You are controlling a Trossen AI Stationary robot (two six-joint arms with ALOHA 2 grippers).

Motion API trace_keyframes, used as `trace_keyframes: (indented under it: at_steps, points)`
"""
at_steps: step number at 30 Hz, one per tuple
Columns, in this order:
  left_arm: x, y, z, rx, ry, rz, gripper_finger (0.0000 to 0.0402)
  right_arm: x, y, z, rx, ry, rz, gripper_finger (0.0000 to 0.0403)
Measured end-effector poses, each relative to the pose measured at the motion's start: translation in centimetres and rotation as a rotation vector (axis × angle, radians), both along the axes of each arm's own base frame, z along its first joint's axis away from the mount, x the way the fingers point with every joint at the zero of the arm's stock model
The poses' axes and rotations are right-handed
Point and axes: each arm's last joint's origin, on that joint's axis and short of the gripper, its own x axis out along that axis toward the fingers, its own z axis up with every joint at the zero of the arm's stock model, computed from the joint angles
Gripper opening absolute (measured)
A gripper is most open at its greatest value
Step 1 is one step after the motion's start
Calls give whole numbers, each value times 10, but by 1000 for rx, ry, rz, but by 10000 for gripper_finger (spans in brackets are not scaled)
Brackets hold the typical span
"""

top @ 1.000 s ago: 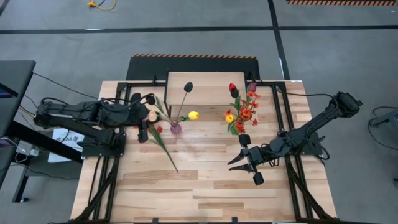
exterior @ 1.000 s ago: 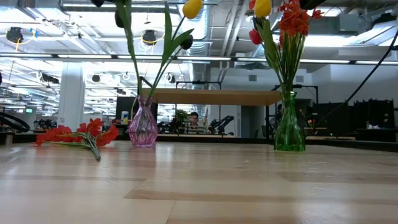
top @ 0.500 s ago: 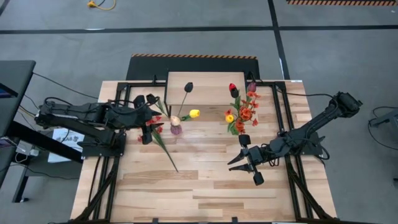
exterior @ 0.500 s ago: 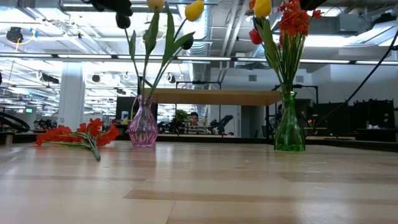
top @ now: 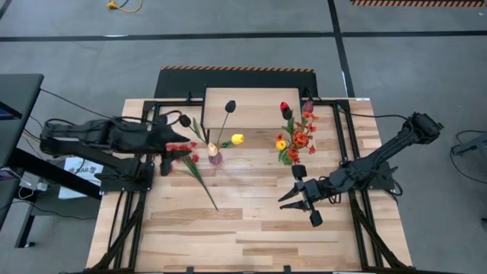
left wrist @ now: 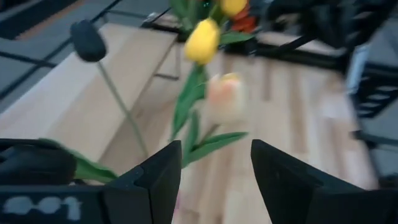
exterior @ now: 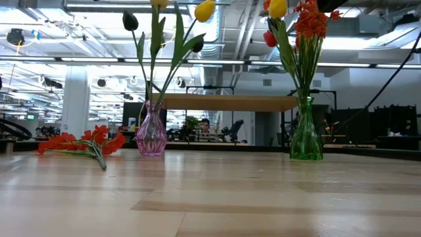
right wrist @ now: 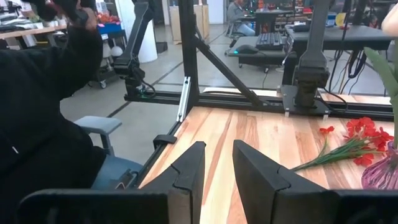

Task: Pick and place flowers into a vace then onto a shelf
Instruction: Put the orange flowers into the purple vase

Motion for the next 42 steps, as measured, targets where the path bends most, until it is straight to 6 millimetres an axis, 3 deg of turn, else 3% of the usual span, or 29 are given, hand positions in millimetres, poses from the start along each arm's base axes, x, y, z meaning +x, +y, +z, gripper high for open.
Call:
trace_keyframes:
  at_steps: [5, 13, 24, 42]
  points:
    - [-25, -4, 7, -47, -39, -92, 183, 8, 5, -10, -13, 22, 0, 75]
    - [-50, -15, -11, -36, 169, -277, 183, 20, 10, -21, -10, 3, -8, 75]
    - [-24, -37, -76, 85, 438, -394, 183, 22, 7, -21, -14, 8, -19, 75]
    - [20, -53, -170, 400, 800, -357, 183, 21, 7, -23, -26, 24, -19, 75]
